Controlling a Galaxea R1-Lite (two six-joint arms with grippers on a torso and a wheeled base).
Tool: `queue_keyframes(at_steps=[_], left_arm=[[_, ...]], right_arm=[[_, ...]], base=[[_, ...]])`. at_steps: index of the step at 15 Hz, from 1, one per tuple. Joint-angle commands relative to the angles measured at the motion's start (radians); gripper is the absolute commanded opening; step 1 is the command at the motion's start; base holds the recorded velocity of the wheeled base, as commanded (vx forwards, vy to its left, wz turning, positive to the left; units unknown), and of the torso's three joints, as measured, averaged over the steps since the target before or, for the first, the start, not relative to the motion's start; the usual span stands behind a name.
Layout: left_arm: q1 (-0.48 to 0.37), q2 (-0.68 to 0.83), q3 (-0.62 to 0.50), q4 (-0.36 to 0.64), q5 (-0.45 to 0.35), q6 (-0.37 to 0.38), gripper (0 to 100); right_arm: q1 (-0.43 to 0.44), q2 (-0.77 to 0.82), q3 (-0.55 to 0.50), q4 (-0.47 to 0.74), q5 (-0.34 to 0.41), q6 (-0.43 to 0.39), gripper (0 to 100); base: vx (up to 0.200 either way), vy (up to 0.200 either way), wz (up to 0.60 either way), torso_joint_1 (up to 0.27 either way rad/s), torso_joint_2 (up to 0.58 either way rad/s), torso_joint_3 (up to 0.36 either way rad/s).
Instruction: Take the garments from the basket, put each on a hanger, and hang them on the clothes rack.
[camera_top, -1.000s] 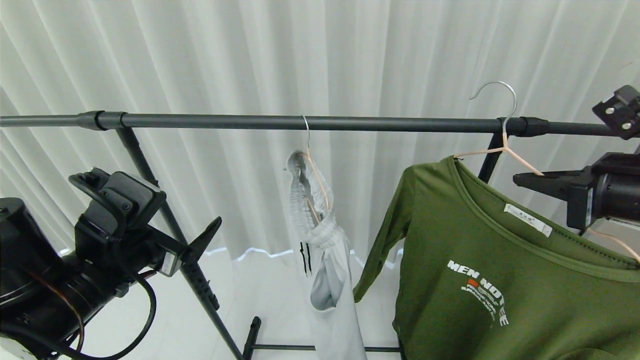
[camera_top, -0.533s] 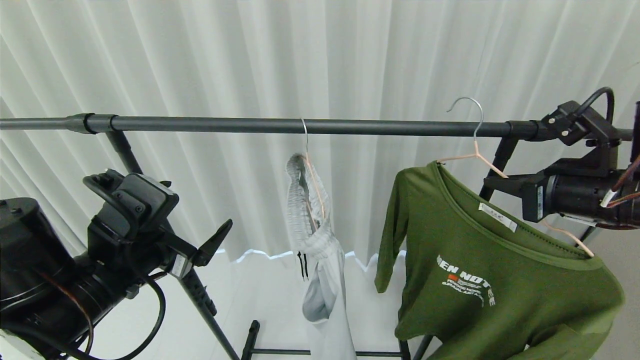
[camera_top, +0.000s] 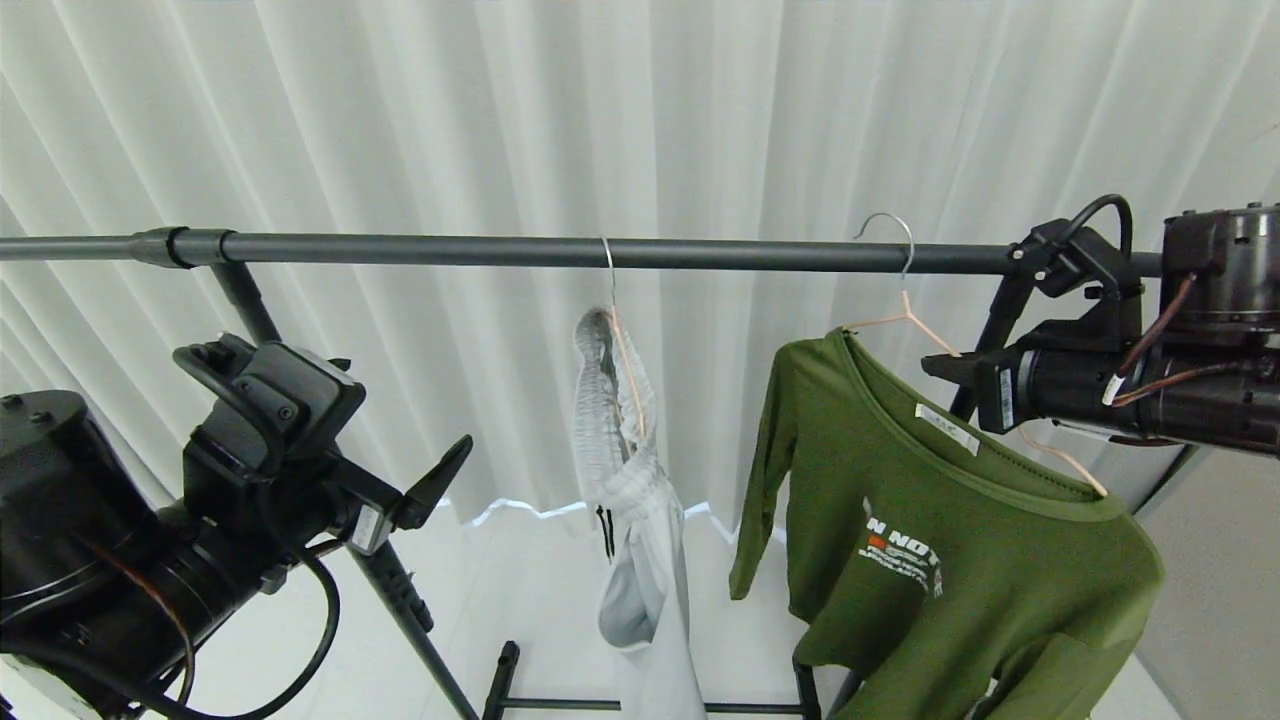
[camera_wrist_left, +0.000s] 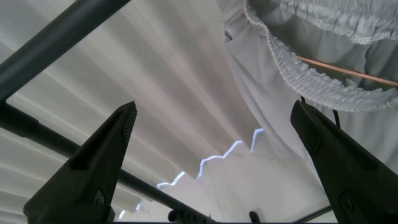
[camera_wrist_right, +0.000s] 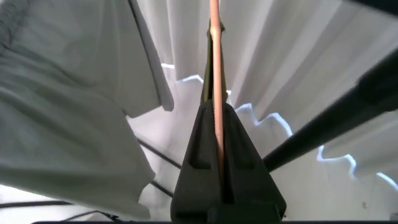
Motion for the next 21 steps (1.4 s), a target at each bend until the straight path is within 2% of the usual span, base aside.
queue_keyframes(at_steps=[1, 5, 8, 9, 12, 14, 16, 18, 19, 20, 21], left_arm=[[0.000, -0.002, -0.001, 0.000, 0.001, 0.000, 100], [0.000, -0.002, -0.004, 0.000, 0.001, 0.000, 100], [0.001, -0.002, -0.005, -0.008, 0.001, 0.000, 100], [0.003, -0.002, -0.004, -0.014, 0.001, 0.002, 100], [0.006, -0.002, -0.004, -0.014, 0.001, 0.000, 100], [0.015, -0.011, 0.009, -0.014, 0.002, -0.002, 100], [0.050, -0.042, 0.042, -0.014, 0.004, -0.008, 100], [0.076, -0.077, 0.087, -0.014, 0.019, -0.054, 100], [0.080, -0.106, 0.121, -0.014, 0.047, -0.086, 100], [0.078, -0.155, 0.176, -0.013, 0.116, -0.110, 100], [0.078, -0.189, 0.222, -0.013, 0.153, -0.126, 100]], right_arm=[[0.013, 0.017, -0.001, -0.001, -0.009, -0.001, 0], [0.029, 0.014, 0.007, 0.001, -0.021, -0.001, 0], [0.036, 0.017, 0.005, 0.002, -0.079, 0.001, 0], [0.037, 0.014, 0.007, 0.001, -0.102, 0.007, 100], [0.037, -0.008, 0.025, -0.007, -0.110, 0.002, 100], [0.051, -0.068, 0.088, -0.061, -0.111, -0.002, 100], [0.049, -0.192, 0.212, -0.119, -0.139, -0.041, 100], [0.042, -0.295, 0.300, -0.126, -0.180, -0.050, 100], [0.025, -0.361, 0.350, -0.126, -0.205, -0.050, 100], [-0.017, -0.456, 0.422, -0.126, -0.223, -0.050, 100], [-0.069, -0.516, 0.473, -0.122, -0.228, -0.050, 100]], base=[[0.000, 0.000, 0.00, 0.000, 0.00, 0.000], [0.000, 0.000, 0.00, 0.000, 0.00, 0.000], [0.000, 0.000, 0.00, 0.000, 0.00, 0.000], [0.000, 0.000, 0.00, 0.000, 0.00, 0.000], [0.000, 0.000, 0.00, 0.000, 0.00, 0.000], [0.000, 0.000, 0.00, 0.000, 0.00, 0.000], [0.000, 0.000, 0.00, 0.000, 0.00, 0.000], [0.000, 0.000, 0.00, 0.000, 0.00, 0.000], [0.000, 0.000, 0.00, 0.000, 0.00, 0.000], [0.000, 0.000, 0.00, 0.000, 0.00, 0.000], [0.000, 0.000, 0.00, 0.000, 0.00, 0.000]])
